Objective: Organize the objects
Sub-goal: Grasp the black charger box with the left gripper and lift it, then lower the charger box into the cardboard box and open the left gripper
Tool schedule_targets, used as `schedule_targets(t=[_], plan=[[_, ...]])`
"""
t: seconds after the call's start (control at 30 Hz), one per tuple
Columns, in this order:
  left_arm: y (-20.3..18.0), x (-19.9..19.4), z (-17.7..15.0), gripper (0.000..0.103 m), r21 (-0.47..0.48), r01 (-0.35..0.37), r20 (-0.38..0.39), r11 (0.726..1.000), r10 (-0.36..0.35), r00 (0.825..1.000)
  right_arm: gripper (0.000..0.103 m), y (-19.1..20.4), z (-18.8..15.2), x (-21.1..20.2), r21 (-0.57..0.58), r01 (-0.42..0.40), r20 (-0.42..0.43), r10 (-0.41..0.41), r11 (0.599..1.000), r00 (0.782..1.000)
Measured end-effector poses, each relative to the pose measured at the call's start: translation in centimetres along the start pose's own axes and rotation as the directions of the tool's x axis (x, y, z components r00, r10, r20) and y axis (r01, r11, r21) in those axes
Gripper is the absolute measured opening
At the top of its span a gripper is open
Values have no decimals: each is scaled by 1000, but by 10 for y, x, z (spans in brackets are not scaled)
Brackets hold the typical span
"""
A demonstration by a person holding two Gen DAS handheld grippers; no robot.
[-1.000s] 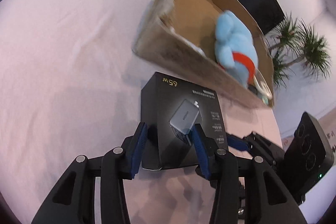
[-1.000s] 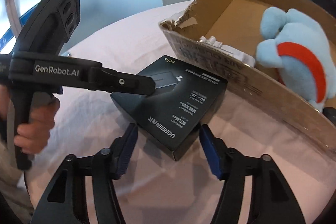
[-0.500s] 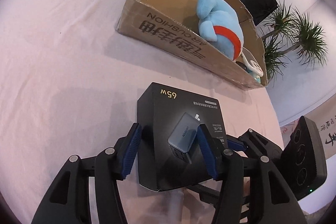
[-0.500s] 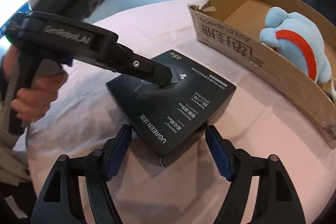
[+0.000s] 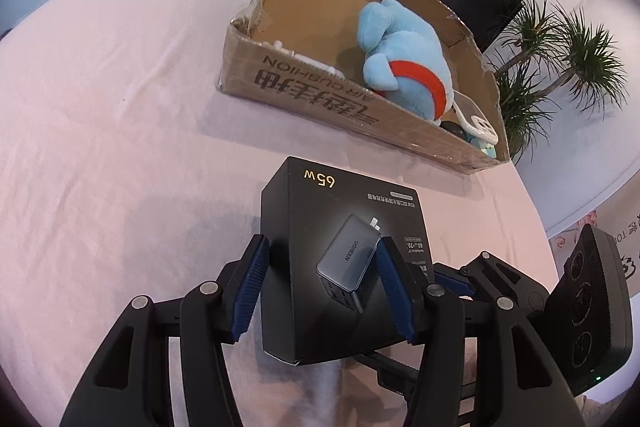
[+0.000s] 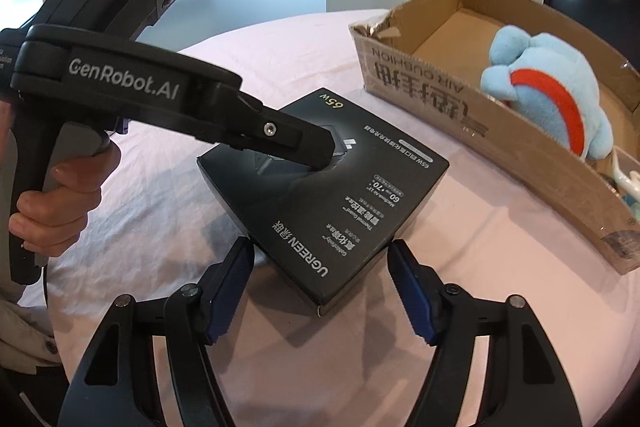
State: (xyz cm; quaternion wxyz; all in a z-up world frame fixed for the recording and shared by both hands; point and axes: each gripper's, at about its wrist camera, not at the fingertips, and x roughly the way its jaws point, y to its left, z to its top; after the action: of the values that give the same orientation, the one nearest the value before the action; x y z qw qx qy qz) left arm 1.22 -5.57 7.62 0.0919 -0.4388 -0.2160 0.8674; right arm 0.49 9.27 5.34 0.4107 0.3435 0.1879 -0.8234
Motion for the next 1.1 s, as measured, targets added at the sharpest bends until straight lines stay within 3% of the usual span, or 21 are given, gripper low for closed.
schedule_targets(t=[0.37, 1.1], plan=[[-24, -29, 20, 53, 79, -20, 78, 997, 14, 997, 68, 9, 16, -27, -23, 61, 76, -59, 998, 995], [-44, -62, 108, 55, 187, 41, 200, 981, -79, 977, 68, -20, 78, -48, -5, 180, 232, -174, 984, 957]])
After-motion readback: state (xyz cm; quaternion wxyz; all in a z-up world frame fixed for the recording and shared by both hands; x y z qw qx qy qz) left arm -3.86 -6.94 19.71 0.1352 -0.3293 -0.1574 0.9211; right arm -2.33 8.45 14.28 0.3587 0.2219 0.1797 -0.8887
